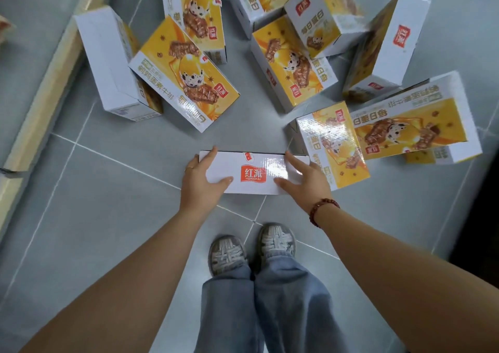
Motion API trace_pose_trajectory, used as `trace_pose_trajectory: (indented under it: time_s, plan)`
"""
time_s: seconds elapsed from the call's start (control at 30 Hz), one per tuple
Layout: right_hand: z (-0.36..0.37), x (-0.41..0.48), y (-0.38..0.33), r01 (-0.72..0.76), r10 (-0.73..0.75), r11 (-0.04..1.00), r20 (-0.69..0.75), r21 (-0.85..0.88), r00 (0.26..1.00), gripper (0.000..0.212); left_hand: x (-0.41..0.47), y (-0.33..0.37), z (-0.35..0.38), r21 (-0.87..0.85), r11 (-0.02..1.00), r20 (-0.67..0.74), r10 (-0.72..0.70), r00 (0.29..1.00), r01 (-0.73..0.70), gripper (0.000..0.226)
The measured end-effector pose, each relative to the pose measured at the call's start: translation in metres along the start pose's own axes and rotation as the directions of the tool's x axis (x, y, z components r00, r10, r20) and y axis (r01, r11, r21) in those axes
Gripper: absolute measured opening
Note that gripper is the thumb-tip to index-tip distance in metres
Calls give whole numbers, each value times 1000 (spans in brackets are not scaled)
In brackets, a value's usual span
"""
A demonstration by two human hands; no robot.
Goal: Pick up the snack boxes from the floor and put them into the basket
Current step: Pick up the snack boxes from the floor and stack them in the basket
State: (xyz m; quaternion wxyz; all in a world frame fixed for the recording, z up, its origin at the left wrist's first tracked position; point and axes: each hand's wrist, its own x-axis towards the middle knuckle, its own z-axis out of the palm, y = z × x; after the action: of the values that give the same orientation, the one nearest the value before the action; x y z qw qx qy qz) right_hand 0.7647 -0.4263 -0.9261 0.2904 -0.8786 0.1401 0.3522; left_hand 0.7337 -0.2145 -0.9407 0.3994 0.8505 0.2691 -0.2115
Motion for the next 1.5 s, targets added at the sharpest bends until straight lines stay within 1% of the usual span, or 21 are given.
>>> trace_pose_trajectory:
  time_s: [0.1, 0.27, 0.37, 0.43, 0.57, 0.73, 0.8, 0.87, 0.97, 1.03, 1.1, 1.17, 1.23, 1.33, 1.43, 1.5]
  plan:
    - [-40, -24, -44, 58, -57, 998, 22, -36, 998, 67, -21, 34, -45, -36, 999, -46, 32, 998, -34, 69]
    - [-115, -83, -130, 166, -160, 984, 87, -63, 983, 74, -68, 95, -137, -104, 994, -117, 20, 993, -32, 65]
    - [-159, -130, -182, 263, -256, 961, 88, -87, 963, 75, -110, 131, -197, -128, 990, -179, 38, 983, -62, 64]
    - [-184, -164, -218, 341, -330, 929, 94, -141, 939, 74, -142, 151, -236, -142, 988, -231, 32, 972, -66, 63]
    - [-222, -235, -290, 516, -485, 825, 178, -231, 856, 74, -212, 181, -313, -193, 977, -364, 14, 931, -90, 60]
    - [-234, -333, -376, 716, -646, 628, 309, -306, 698, 77, -317, 186, -396, -222, 973, -536, -67, 841, -65, 62]
    - [-226, -372, -405, 784, -696, 548, 360, -292, 621, 76, -363, 176, -420, -247, 968, -604, -131, 787, -29, 61]
    - [-211, -416, -427, 842, -736, 458, 410, -283, 538, 74, -413, 161, -445, -257, 966, -639, -172, 750, 2, 61]
    - [-176, -479, -452, 902, -767, 349, 476, -256, 431, 72, -479, 130, -476, -280, 959, -702, -233, 673, 41, 62]
    - [-148, -523, -460, 927, -772, 303, 513, -221, 375, 71, -524, 106, -487, -311, 945, -729, -305, 613, 101, 65]
    - [-115, -565, -464, 952, -776, 255, 551, -172, 307, 72, -568, 76, -493, -362, 923, -742, -371, 558, 132, 72]
    - [-76, -605, -463, 970, -767, 171, 593, -176, 243, 72, -610, 41, -496, -413, 899, -752, -427, 502, 146, 76]
    - [-34, -645, -458, 978, -759, 124, 619, -165, 201, 73, -652, 4, -496, -457, 876, -762, -474, 442, 152, 76]
    - [32, -700, -445, 989, -732, 100, 664, -113, 150, 73, -714, -55, -493, -482, 850, -768, -527, 363, 214, 74]
    - [93, -749, -428, 995, -701, 79, 705, -67, 103, 74, -767, -114, -489, -520, 822, -762, -569, 310, 231, 73]
    - [131, -778, -418, 997, -691, 65, 719, -48, 80, 73, -797, -150, -486, -541, 798, -748, -601, 282, 267, 74]
